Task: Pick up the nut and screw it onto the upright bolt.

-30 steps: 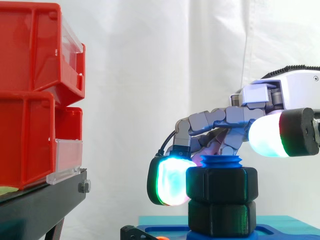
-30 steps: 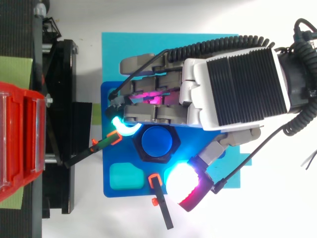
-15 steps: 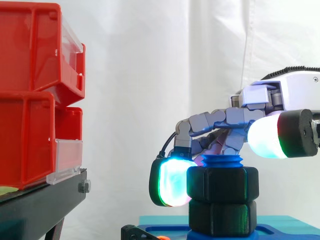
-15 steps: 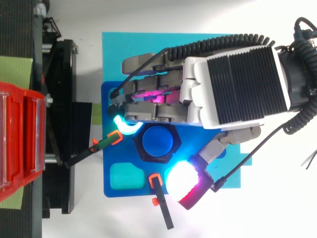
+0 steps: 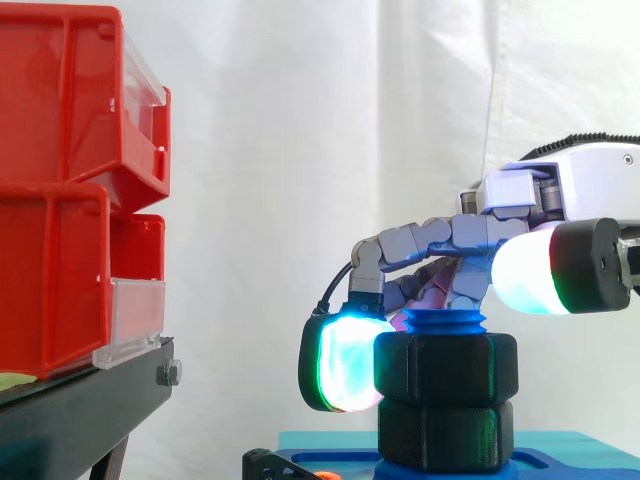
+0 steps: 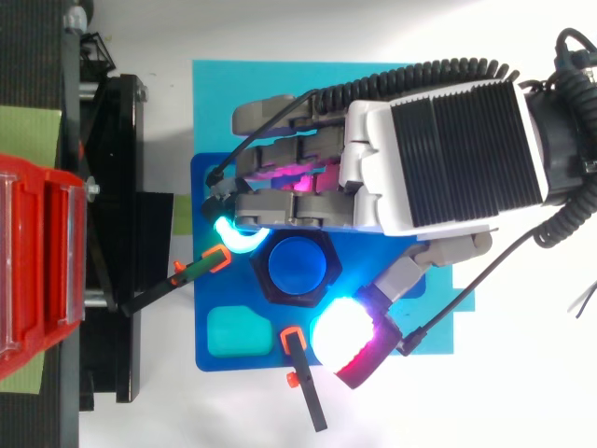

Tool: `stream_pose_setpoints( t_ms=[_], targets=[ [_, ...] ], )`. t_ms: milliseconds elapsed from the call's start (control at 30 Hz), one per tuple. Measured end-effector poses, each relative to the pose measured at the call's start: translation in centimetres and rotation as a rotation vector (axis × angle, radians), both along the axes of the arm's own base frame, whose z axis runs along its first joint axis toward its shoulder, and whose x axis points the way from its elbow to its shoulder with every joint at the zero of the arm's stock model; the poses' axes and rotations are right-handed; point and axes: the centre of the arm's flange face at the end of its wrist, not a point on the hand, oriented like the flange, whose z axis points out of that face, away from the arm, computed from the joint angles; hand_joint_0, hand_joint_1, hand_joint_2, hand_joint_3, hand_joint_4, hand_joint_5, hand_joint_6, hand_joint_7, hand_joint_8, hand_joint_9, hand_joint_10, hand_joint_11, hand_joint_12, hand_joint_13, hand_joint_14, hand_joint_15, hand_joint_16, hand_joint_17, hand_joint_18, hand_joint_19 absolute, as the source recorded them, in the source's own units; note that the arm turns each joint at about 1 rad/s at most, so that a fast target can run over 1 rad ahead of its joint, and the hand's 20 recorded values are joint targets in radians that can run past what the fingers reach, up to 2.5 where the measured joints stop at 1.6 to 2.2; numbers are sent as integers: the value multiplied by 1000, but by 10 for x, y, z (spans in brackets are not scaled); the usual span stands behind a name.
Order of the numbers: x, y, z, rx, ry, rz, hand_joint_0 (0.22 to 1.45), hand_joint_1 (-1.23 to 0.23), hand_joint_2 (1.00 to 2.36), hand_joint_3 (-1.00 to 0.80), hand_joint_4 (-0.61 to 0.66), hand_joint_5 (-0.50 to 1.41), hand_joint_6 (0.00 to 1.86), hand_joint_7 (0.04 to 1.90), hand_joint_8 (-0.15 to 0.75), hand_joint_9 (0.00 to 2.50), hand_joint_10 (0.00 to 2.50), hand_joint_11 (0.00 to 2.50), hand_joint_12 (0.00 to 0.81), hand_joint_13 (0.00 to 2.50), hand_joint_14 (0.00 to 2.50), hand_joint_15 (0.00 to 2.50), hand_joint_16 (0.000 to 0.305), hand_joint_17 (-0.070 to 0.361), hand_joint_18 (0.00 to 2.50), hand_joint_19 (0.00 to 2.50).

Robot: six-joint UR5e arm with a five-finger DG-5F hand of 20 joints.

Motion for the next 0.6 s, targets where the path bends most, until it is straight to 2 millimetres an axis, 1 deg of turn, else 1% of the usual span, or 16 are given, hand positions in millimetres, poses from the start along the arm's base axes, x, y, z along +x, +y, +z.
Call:
stream_pose_setpoints(
  t_ms=[67,167,200,300,333,467,500,600],
  targets=[
    [0,-1,0,0,0,-1,519,-180,1000,-500,152,-13,706,1225,301,1174,0,13,257,765,0,0,23,53,392,0],
    [0,-1,0,0,0,-2,523,-182,1000,-500,142,-12,715,1222,301,1208,0,29,251,790,0,5,22,50,416,0],
    [0,-1,0,0,-1,-2,523,-183,1000,-500,149,-13,693,1238,303,1203,0,22,254,785,0,0,22,50,416,0],
    [0,-2,0,0,-2,-2,520,-184,1000,-500,207,-2,533,1487,299,1155,0,19,262,754,0,0,23,53,405,0],
    [0,-2,0,0,-2,-2,516,-182,1000,-500,208,-7,500,1497,301,1133,2,11,265,741,1,0,24,55,395,0],
    [0,-2,1,0,-4,0,508,-179,1000,-500,221,-35,503,1337,298,1104,0,0,273,727,0,0,26,58,384,0],
    [0,-2,1,0,-4,1,504,-179,1000,-500,235,-43,504,1268,293,1080,0,0,277,725,0,0,27,60,371,0],
    [2,-3,5,1,-9,3,502,-178,1000,-500,247,-52,504,1195,298,1072,0,0,282,713,0,0,27,62,368,0]
  ],
)
